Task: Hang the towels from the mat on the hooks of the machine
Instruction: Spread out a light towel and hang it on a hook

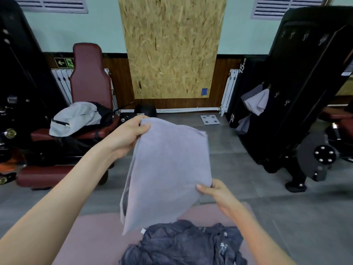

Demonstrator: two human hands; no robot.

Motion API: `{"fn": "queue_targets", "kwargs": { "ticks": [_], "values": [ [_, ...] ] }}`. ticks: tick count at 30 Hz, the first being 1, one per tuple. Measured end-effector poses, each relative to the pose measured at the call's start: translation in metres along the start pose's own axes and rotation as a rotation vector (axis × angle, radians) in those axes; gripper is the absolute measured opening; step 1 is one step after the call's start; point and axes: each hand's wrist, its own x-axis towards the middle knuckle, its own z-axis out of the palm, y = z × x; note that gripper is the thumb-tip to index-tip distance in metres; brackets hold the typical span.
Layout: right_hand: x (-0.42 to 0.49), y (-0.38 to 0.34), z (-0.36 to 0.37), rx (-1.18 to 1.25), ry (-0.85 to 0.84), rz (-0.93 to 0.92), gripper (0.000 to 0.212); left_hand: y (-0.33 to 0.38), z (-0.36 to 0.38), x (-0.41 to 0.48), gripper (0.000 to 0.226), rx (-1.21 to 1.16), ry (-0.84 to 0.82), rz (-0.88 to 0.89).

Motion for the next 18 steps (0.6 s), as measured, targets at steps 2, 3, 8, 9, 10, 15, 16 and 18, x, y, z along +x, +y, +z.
{"fn": "queue_targets", "kwargs": {
  "ticks": [2,3,8,9,10,15,16,18],
  "values": [
    [0.001,0.008,0.011,0.065,0.121,-0.028,0.030,-0.005,-0.014,0.003,0.020,0.034,0.085,-0.083],
    [0.002,0.006,0.014,0.072,0.167,-0.036,0.023,-0.009,-0.022,0.003,0.019,0.056,0.132,-0.125],
    [-0.003,-0.023,0.015,-0.252,0.264,-0.105,0.009,-0.040,-0.050,-0.005,0.010,-0.136,0.157,-0.435],
    [-0.003,-0.030,0.014,-0.299,0.278,-0.122,0.011,-0.046,-0.053,-0.008,0.013,-0.258,0.135,-0.475],
    [-0.004,-0.037,0.012,-0.321,0.282,-0.133,0.012,-0.051,-0.056,-0.011,0.017,-0.384,0.132,-0.496],
    [-0.013,-0.078,0.014,-0.285,0.186,-0.144,0.008,-0.086,-0.055,-0.018,0.029,-0.807,0.276,-0.562],
    [-0.013,-0.086,0.016,-0.285,0.176,-0.143,0.009,-0.094,-0.052,-0.019,0.029,-0.818,0.294,-0.571],
    [-0.012,-0.101,0.018,-0.299,0.153,-0.128,0.012,-0.108,-0.044,-0.021,0.022,-0.819,0.295,-0.574]
  ]
}}
